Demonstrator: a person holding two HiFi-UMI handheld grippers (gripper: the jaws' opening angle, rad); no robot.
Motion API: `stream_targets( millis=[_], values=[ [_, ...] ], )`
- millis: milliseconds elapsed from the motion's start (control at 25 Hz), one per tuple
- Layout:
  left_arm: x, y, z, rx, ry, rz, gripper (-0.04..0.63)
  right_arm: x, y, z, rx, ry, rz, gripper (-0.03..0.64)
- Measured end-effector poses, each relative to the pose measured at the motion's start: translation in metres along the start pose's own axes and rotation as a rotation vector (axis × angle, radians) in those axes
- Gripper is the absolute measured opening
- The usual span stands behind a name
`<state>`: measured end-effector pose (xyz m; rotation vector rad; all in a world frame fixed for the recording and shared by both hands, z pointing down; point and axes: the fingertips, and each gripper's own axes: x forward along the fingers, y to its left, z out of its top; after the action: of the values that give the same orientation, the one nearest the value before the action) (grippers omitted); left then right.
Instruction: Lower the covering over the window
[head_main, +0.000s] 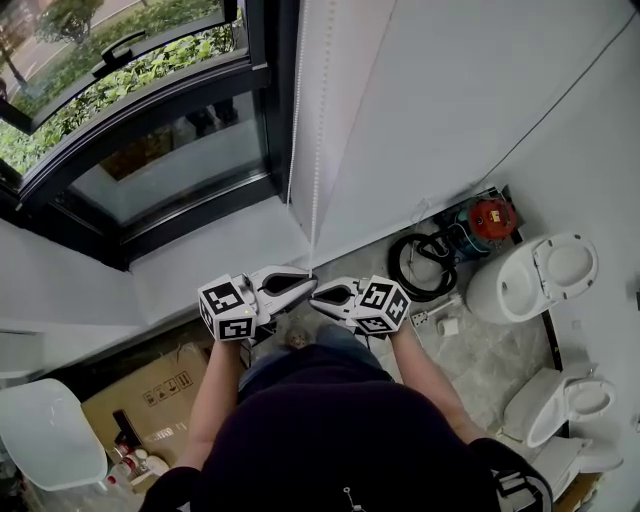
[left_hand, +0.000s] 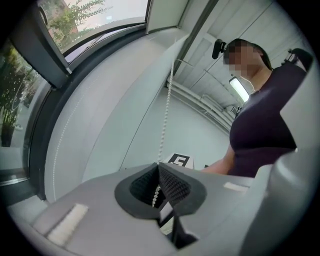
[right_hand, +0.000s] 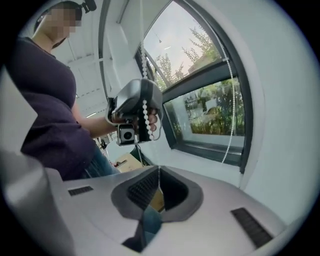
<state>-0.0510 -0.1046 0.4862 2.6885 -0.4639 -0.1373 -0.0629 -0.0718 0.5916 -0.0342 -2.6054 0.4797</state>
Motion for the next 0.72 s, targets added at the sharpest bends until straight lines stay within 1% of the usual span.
stream_targets(
  millis=[80, 120, 160, 200, 320, 440, 560, 640, 720],
  values=[
    [0.001, 0.0, 0.0, 0.0, -0.004, -0.014, 0.011, -0.001, 0.005, -0.001, 0.005, 0.008, 0.034, 0.014],
    [0.002, 0.0, -0.001, -0.001, -0.005, -0.017, 0.011, -0.003, 0.009, -0.001, 0.009, 0.01, 0.057, 0.034],
    [0.003, -0.001, -0.001, 0.0, -0.006, -0.018, 0.012, -0.006, 0.012, 0.001, 0.01, 0.008, 0.077, 0.083],
    [0.004, -0.001, -0.002, 0.002, -0.005, -0.018, 0.011, -0.011, 0.015, 0.005, 0.006, 0.002, 0.091, 0.115],
    [0.003, 0.002, -0.003, 0.009, 0.0, -0.019, 0.011, -0.03, 0.019, 0.028, -0.039, -0.031, 0.1, 0.117],
    [0.001, 0.004, -0.002, 0.015, 0.001, -0.017, 0.011, -0.052, 0.02, 0.062, -0.113, -0.092, 0.056, 0.115],
    [0.0, 0.005, -0.004, 0.0, 0.004, -0.017, 0.011, -0.069, 0.019, 0.099, -0.189, -0.166, -0.014, 0.115],
    [0.001, 0.006, -0.013, -0.003, 0.039, -0.015, 0.011, -0.074, 0.018, 0.121, -0.24, -0.211, -0.073, 0.115],
    [0.002, 0.006, -0.034, 0.003, 0.112, -0.005, 0.011, -0.075, 0.02, 0.142, -0.279, -0.258, -0.111, 0.115]
  ],
)
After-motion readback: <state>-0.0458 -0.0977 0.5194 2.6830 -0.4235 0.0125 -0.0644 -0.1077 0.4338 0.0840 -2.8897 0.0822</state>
